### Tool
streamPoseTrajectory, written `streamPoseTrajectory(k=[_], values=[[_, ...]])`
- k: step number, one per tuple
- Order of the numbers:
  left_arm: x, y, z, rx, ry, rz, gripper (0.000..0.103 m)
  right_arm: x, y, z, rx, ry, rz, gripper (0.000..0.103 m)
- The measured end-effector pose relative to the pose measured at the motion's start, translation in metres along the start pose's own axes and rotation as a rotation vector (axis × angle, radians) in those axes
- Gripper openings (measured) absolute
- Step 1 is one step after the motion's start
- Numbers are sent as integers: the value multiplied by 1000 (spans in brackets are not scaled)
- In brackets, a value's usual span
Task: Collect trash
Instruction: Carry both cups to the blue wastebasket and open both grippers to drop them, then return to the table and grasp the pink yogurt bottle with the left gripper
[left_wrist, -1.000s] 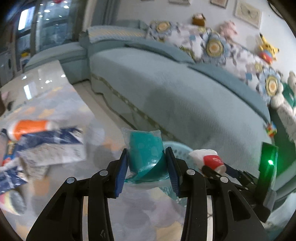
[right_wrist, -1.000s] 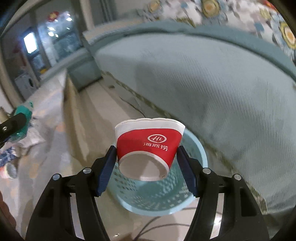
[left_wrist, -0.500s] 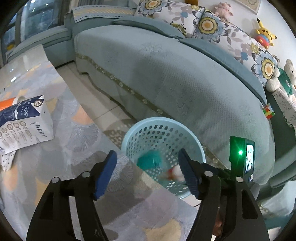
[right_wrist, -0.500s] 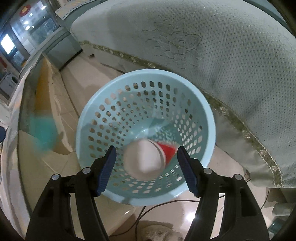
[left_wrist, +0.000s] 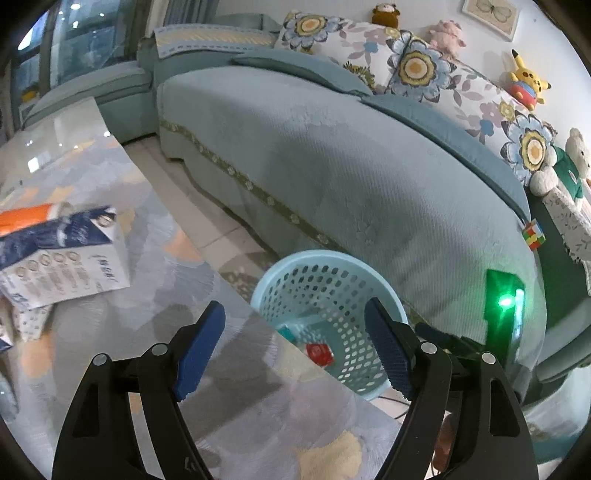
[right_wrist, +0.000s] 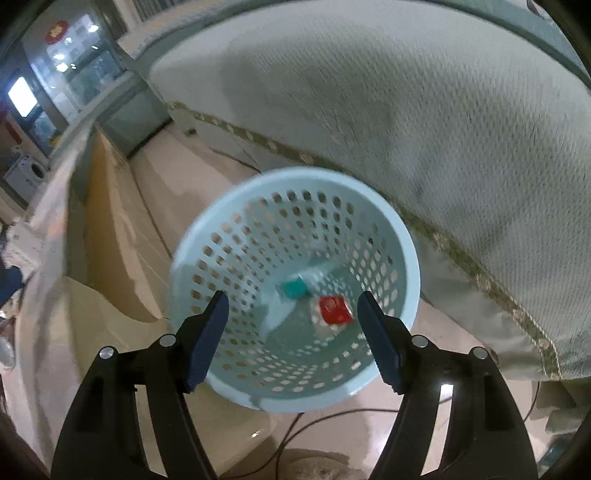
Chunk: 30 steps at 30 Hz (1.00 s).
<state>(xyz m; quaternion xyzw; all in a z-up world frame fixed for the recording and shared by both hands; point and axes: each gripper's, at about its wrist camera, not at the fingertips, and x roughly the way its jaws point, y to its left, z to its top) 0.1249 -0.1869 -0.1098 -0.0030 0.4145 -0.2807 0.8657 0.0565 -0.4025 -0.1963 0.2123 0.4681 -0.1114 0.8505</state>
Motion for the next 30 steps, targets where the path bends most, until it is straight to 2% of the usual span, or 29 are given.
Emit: streamPoseTrajectory(k=[5,8,12,16,22,23,25,27,30], values=[[-41,9,6,-22,-74,28,76,-46,28,8,-74,-125,54,68],[-76,23,9,-64,-132,51,76,-72,53,10,-128,-185,119,68],[-125,52,1,-118,-189,132,76,-98,102,3,-240,-233,219,68],[-170,101,-20,-212,-208,261,76,-110,155,-8,-359,-235,293,68],[-219,179,-63,-399,-232,387,74,-105,242,-38,-544,-167,448,68],[-225,193,-71,-436,-234,408,74,-102,261,-45,-596,-154,473,66],[-232,215,-85,-491,-233,441,67,-95,287,-55,-668,-128,500,52],[-234,235,-96,-548,-223,451,64,-85,306,-61,-704,-84,520,32],[-235,255,-110,-611,-221,456,63,-63,324,-61,-719,-31,506,24]])
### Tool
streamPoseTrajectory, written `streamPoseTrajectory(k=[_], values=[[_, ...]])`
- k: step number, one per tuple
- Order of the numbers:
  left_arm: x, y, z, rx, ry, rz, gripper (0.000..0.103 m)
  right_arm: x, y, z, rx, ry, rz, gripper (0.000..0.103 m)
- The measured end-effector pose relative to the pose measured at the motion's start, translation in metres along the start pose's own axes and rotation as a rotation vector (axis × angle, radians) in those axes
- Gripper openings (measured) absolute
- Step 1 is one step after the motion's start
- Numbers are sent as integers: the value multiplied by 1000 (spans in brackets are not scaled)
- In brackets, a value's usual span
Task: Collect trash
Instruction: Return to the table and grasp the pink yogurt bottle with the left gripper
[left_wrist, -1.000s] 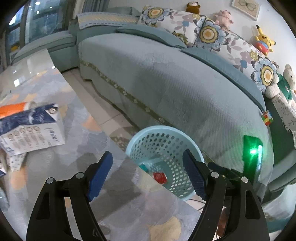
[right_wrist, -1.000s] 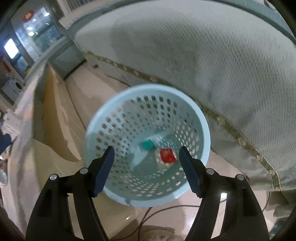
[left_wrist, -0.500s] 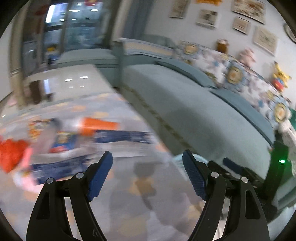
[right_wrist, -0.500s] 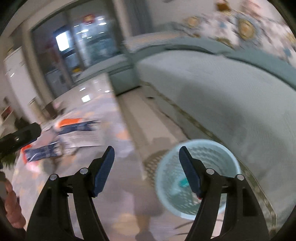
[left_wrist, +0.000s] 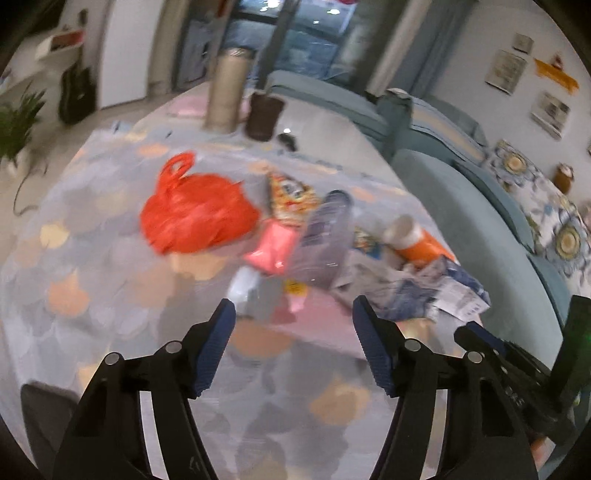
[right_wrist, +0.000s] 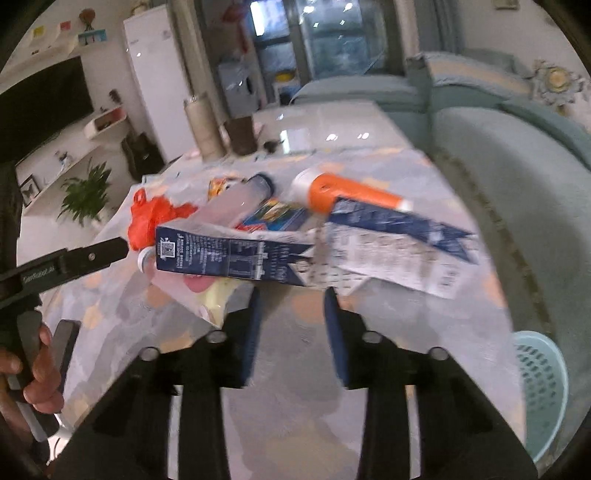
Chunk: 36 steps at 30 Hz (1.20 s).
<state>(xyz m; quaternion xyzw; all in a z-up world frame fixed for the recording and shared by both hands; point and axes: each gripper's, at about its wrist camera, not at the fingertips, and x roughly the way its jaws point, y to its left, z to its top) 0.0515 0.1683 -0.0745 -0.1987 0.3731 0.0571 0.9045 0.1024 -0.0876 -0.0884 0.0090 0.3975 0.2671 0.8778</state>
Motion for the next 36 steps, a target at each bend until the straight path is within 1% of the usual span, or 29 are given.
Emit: streamPoseTrajectory(k=[2,6,11,13,15,16,18,20,21,22,24,26,28,29,31,32,33,34,35,36], values=[[3,6,-4,-17,7,0,63,17,0,3,-14,30,-20,24],[6,15,-7,-39,15,-12,63,46,8,7,-46,76,-9,24],[9,23,-7,-62,23,-20,63,50,29,3,-108,87,28,23],[11,25,-7,-73,26,-16,63,49,42,-3,-140,100,90,23],[11,26,-7,-82,29,-8,66,47,54,-7,-170,108,141,23],[11,26,-7,-86,28,-4,67,46,61,-9,-179,118,187,23],[12,28,-7,-100,30,9,74,45,78,-12,-197,140,293,23],[13,31,-8,-118,32,12,79,40,88,-15,-215,148,354,23],[15,31,-8,-125,42,22,81,37,89,-16,-219,144,362,23],[16,31,-8,-126,47,31,81,34,87,-16,-217,141,366,23],[23,30,-8,-126,57,59,82,25,74,-16,-186,121,363,23],[34,27,-7,-123,91,93,83,14,59,-15,-157,95,326,23],[48,23,-7,-125,132,126,83,14,43,-11,-113,99,296,24],[51,23,-7,-122,142,136,82,15,39,-9,-96,105,291,26],[58,21,-9,-102,157,157,80,18,30,-4,-61,109,256,40],[57,19,-9,-78,153,165,78,19,27,-2,-47,102,241,51],[56,19,-10,-75,155,154,74,20,25,1,-25,95,236,54],[54,22,-10,-82,155,136,71,22,24,4,-7,95,243,54],[52,25,-9,-86,157,124,65,27,24,7,21,104,254,55],[50,29,-10,-90,163,107,59,32,24,9,42,117,252,62]])
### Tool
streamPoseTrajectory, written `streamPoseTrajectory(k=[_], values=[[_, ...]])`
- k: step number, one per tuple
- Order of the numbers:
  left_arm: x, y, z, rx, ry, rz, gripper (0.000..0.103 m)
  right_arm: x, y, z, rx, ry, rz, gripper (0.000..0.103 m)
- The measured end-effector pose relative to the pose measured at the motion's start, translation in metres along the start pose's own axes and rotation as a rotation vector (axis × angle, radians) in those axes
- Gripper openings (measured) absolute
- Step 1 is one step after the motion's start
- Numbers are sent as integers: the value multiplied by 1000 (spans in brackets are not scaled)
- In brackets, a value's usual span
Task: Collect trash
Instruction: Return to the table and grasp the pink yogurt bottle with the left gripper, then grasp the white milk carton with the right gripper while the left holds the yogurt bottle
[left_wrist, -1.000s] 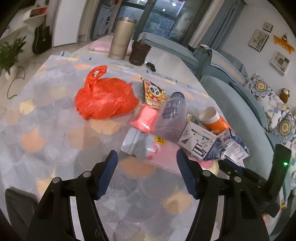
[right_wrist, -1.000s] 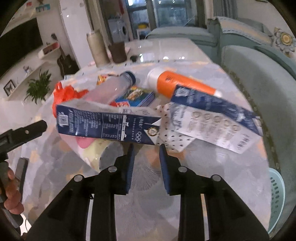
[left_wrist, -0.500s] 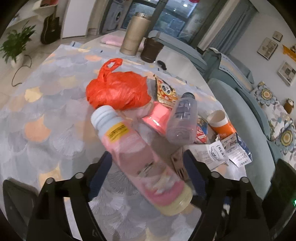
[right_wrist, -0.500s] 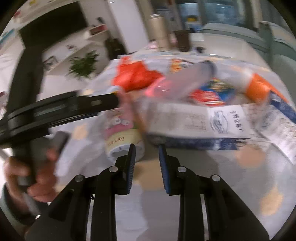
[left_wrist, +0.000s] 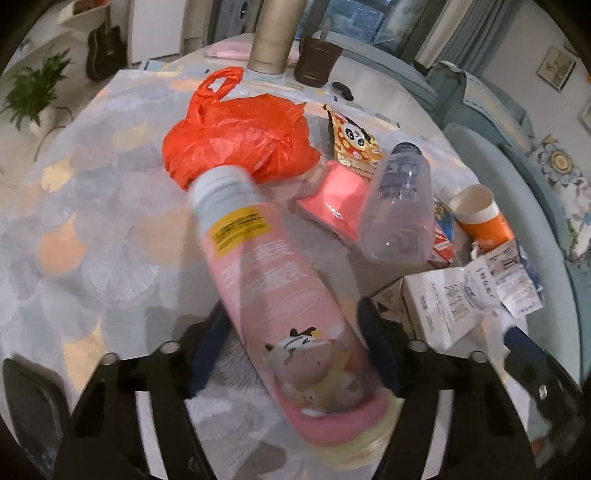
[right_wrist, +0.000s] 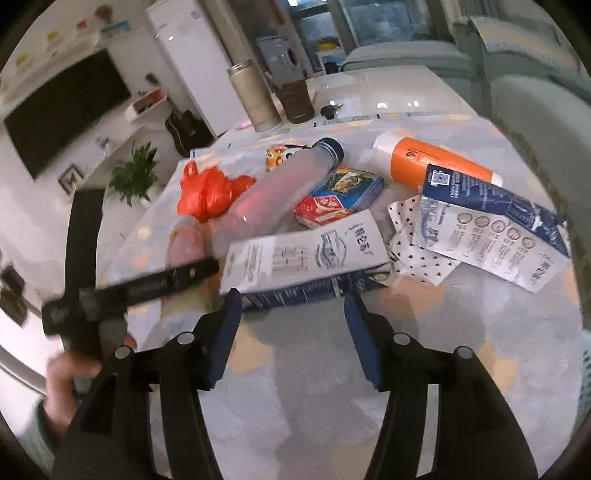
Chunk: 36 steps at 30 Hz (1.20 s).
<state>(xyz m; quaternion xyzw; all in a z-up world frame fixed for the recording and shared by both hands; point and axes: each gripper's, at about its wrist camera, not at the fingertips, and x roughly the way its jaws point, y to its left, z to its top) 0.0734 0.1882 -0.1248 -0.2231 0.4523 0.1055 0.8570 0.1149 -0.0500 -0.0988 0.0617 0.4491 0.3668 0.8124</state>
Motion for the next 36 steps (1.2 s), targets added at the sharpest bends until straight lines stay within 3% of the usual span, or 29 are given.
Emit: streamPoseTrajectory(k=[2,10,14,21,24,29,33,36], values=[[-5,10,-3,-8,15,-41,55,11,-4,4,55,34,-18,74],[-13,27,-10,-5,52,-100,51,43,-24,42,269,89,-91,76],[-13,25,-12,5,45,-102,51,59,-21,55,346,100,-149,87],[-14,29,-13,4,38,-123,51,85,9,38,214,131,-346,84],[-15,26,-13,20,37,-111,52,80,17,31,165,144,-321,81],[-17,20,-15,44,34,-96,51,48,25,14,-62,169,-236,51],[-20,13,-16,76,18,-74,51,25,19,-4,-183,184,-237,48],[-19,7,-15,98,5,-54,56,17,9,-10,-139,171,-195,48]])
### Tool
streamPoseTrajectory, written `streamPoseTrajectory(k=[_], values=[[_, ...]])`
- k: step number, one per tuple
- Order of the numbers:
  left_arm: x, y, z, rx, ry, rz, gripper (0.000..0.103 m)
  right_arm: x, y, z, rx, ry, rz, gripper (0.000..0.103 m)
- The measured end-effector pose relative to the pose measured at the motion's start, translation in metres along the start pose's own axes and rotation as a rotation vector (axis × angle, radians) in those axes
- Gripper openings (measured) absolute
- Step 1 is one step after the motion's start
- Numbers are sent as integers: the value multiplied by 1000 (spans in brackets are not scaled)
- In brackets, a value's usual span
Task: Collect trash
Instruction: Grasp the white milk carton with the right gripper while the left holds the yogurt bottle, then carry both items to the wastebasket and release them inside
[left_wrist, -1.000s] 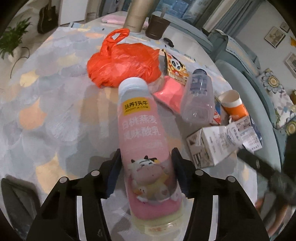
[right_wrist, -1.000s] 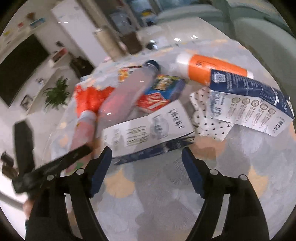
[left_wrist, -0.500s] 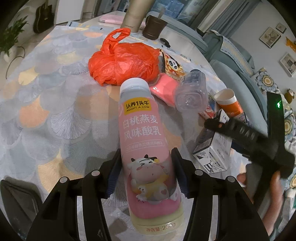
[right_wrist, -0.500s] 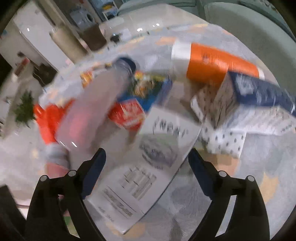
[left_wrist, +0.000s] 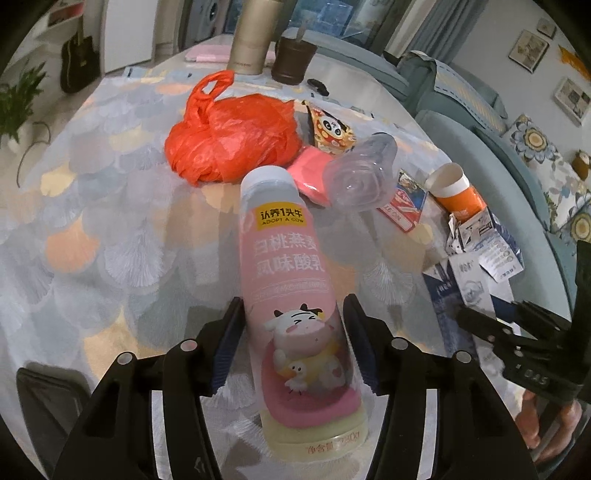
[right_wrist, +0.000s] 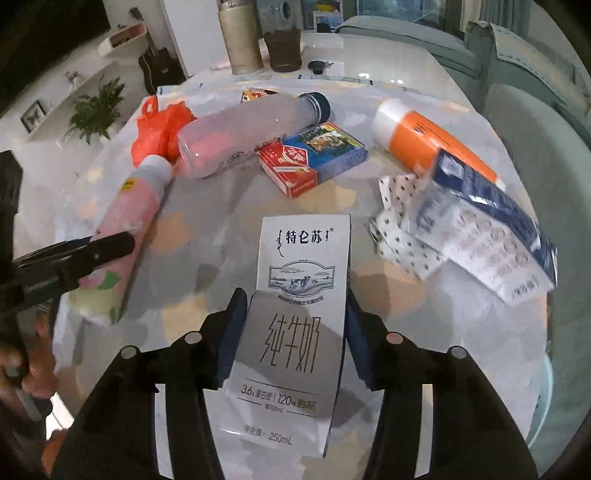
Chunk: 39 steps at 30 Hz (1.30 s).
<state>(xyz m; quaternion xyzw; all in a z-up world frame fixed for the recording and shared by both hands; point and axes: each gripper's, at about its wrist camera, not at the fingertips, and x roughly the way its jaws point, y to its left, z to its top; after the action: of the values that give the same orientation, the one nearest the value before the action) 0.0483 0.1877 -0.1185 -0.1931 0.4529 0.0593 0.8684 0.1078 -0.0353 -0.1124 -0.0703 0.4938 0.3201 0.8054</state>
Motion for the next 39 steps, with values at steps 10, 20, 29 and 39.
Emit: streamPoseTrajectory(k=[10,20,29,39], values=[[10,-10,-5,62,-20,95,52,9,-4,-14,185,34,28,67],[-32,-29,-5,68,-156,-145,47,-31,4,-20,145,-118,-19,53],[-71,-104,-9,214,-251,-341,47,-107,-58,-40,292,-297,-33,53],[-58,-231,-8,440,-211,-443,47,-161,-159,-87,512,-414,-204,53]])
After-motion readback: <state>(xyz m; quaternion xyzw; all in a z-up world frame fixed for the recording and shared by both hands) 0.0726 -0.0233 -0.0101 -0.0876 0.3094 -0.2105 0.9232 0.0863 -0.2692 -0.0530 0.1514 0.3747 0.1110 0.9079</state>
